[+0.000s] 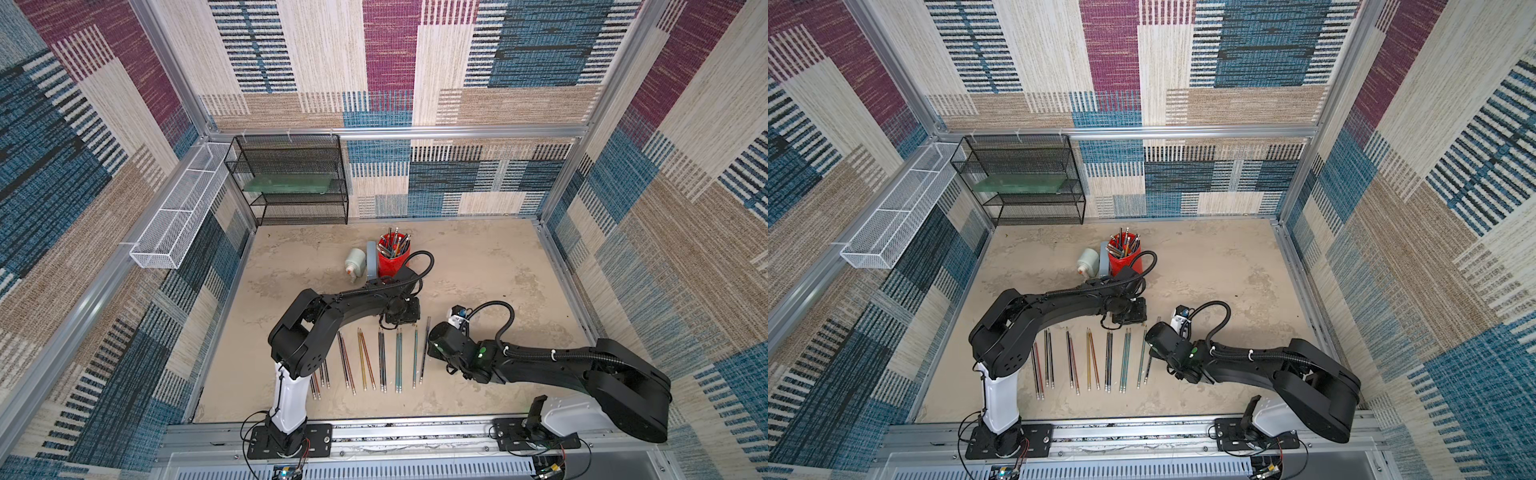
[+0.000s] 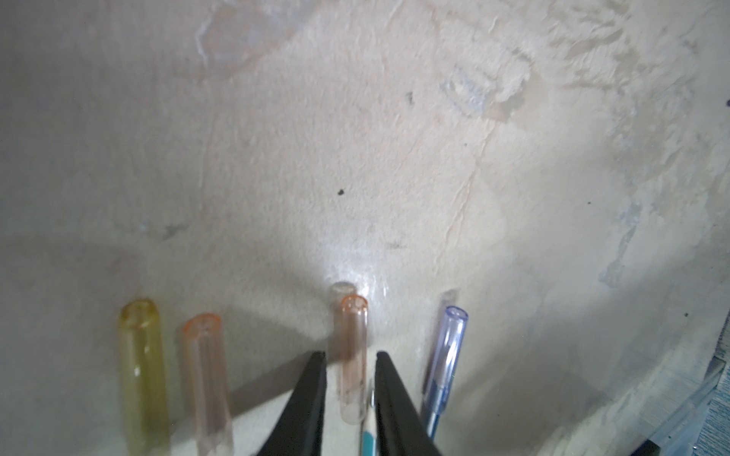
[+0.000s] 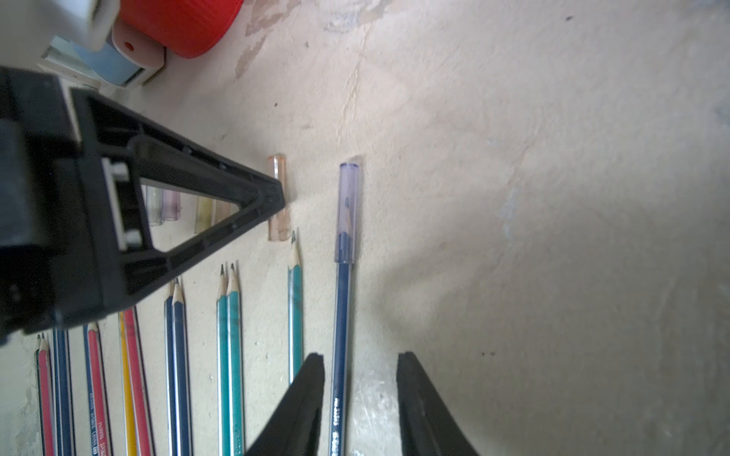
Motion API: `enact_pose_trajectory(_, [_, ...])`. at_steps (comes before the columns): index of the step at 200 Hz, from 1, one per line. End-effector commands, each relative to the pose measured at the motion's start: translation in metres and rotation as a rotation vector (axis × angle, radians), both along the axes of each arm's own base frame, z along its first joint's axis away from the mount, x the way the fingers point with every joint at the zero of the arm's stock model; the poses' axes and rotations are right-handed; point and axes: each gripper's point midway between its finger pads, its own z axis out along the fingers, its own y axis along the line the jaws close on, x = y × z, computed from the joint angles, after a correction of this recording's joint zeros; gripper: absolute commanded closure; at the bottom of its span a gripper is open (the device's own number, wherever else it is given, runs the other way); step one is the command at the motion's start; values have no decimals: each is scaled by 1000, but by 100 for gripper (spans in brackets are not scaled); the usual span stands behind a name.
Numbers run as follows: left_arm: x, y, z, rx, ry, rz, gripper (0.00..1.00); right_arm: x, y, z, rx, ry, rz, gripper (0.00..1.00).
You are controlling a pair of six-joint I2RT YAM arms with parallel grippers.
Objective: Remove the protective cover of the pencils
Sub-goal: Place the protective sleeve at the center of the board, then pick up the pencil from the center of the board.
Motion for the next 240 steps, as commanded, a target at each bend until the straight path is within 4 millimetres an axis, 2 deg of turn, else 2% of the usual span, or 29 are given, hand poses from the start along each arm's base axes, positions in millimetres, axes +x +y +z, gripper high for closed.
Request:
enact_pose_trajectory(1, [1,3,3,10,-15,5,72,2,2,4,-21,-11,6,63])
enact_pose_trajectory(28, [1,3,9,-11,-32,8,67,1,12,3,-70,-4,23,64])
enact_pose_trajectory(61, [-1,3,16,-38,-52,12,61,0,14,-10,-150,32,10,68])
enact_pose_trajectory(114, [-7,11,39,-91,-110,31,59,-1,7,-23,-253,66,-27,68])
enact_pose_trajectory(120, [-8,12,41,-95,-114,30,59,-7,14,-24,-267,65,0,68])
enact_pose_trajectory(155, [-12,17,50,-112,-136,42,59,-8,16,-33,-339,88,8,70])
enact_pose_trajectory(204, [-17,25,62,-139,-167,60,58,-10,17,-37,-348,92,12,84])
enact_pose_trajectory(240, [-21,23,71,-181,-184,46,58,-7,24,-27,-300,59,34,93])
